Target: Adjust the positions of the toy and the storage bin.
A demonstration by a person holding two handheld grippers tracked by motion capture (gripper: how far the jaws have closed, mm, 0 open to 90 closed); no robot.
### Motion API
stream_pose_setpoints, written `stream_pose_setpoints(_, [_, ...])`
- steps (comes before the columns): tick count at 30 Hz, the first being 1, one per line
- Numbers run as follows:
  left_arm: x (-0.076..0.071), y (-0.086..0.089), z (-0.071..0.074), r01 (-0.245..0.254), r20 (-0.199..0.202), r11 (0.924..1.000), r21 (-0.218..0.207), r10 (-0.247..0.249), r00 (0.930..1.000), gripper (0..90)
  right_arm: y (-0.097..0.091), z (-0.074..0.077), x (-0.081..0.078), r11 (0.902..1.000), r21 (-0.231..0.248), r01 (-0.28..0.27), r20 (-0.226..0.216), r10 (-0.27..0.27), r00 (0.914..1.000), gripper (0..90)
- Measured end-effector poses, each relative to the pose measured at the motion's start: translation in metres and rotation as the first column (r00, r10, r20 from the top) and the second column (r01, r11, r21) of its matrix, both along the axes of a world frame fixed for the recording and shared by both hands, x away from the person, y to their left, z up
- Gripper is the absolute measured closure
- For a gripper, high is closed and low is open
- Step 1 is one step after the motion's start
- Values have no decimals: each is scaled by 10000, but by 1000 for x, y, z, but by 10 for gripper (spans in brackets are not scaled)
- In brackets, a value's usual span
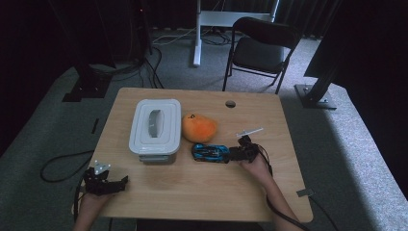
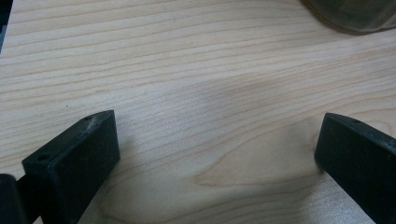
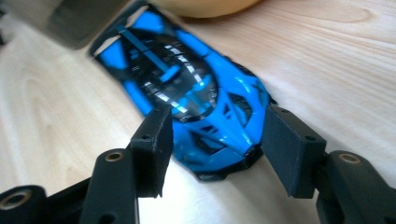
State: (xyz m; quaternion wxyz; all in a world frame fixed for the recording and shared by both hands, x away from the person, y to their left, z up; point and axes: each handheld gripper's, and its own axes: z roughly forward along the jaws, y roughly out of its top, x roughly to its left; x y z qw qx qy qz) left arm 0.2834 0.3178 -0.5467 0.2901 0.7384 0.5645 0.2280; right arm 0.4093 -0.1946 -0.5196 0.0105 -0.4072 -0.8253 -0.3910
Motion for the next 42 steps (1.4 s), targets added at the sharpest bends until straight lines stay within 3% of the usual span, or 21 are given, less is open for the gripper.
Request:
stream_pose_setpoints(1, [0, 0, 0, 1, -2, 10000, 5, -1, 10000, 3, 0, 1, -3, 9993, 266, -249, -61, 251, 9997, 536])
stream_pose_setpoints(2, [0, 0, 0, 1, -3, 10000, 4, -1, 10000, 3, 1, 2, -7, 9934, 874, -746, -306, 775, 9965, 510])
stream_pose_setpoints(3, [0, 0, 0, 1, 0, 10000, 3, -1, 10000, 3, 6, 3, -11, 9922, 817, -943, -229, 965, 9951, 502])
stream_pose_setpoints(4, [0, 0, 0, 1, -5, 10000, 5, -1, 10000, 3, 11, 5, -16, 9941, 383, -1013, 134, 1009, 9948, 475])
stream_pose_setpoints(6, [0, 0, 0, -3, -2, 10000, 7, 3, 10000, 3, 17, 9, -22, 9925, 165, -1208, 496, 1199, 9915, 379])
stream_pose_setpoints(8, [0, 0, 0, -6, -3, 10000, 9, 6, 10000, 3, 19, 12, -24, 9908, -506, -1254, 959, 1298, 9869, 355])
stream_pose_setpoints(11, [0, 0, 0, -8, -1, 10000, 6, 8, 10000, 3, 18, 15, -19, 9837, -1165, -1372, 1067, 1498, 9830, 304])
stream_pose_setpoints(14, [0, 0, 0, -8, -1, 10000, 7, 8, 10000, 3, 20, 17, -11, 9702, -1932, -1460, 1413, 1748, 9744, 240])
stream_pose_setpoints(17, [0, 0, 0, -7, -5, 10000, 8, 7, 10000, 3, 28, 18, -1, 9414, -2744, -1962, 1208, 2362, 9642, 178])
stream_pose_setpoints(19, [0, 0, 0, -8, 0, 10000, 4, 8, 10000, 3, 35, 17, 2, 9101, -3407, -2360, 1125, 2887, 9508, 141])
stream_pose_setpoints(21, [0, 0, 0, -9, -1, 10000, 5, 9, 10000, 3, 43, 17, 2, 8615, -4193, -2863, 1172, 3640, 9240, 127])
stream_pose_setpoints(25, [0, 0, 0, -8, -1, 10000, 7, 8, 10000, 3, 59, 17, 11, 7650, -5464, -3410, 836, 4549, 8866, 134])
stream_pose_setpoints(28, [0, 0, 0, -8, -2, 10000, 9, 8, 10000, 3, 69, 16, 19, 7163, -5897, -3731, 541, 4960, 8667, 143])
stream_pose_setpoints(33, [0, 0, 0, -7, -1, 10000, 7, 7, 10000, 3, 80, 7, 30, 6647, -6003, -4447, -297, 5372, 8430, 165])
stream_pose_setpoints(35, [0, 0, 0, -6, -1, 10000, 9, 6, 10000, 3, 82, 7, 33, 6744, -5810, -4557, -350, 5387, 8418, 204])
stream_pose_setpoints(38, [0, 0, 0, -6, -1, 10000, 10, 6, 10000, 3, 82, 8, 33, 6611, -5766, -4802, -479, 5593, 8276, 212])
stream_pose_setpoints(40, [0, 0, 0, -8, -1, 10000, 6, 8, 10000, 3, 82, 8, 33, 6574, -5786, -4827, -479, 5634, 8248, 215])
stream_pose_setpoints(42, [0, 0, 0, -7, -1, 10000, 9, 7, 10000, 3, 82, 8, 31, 6559, -5862, -4755, -513, 5557, 8298, 218])
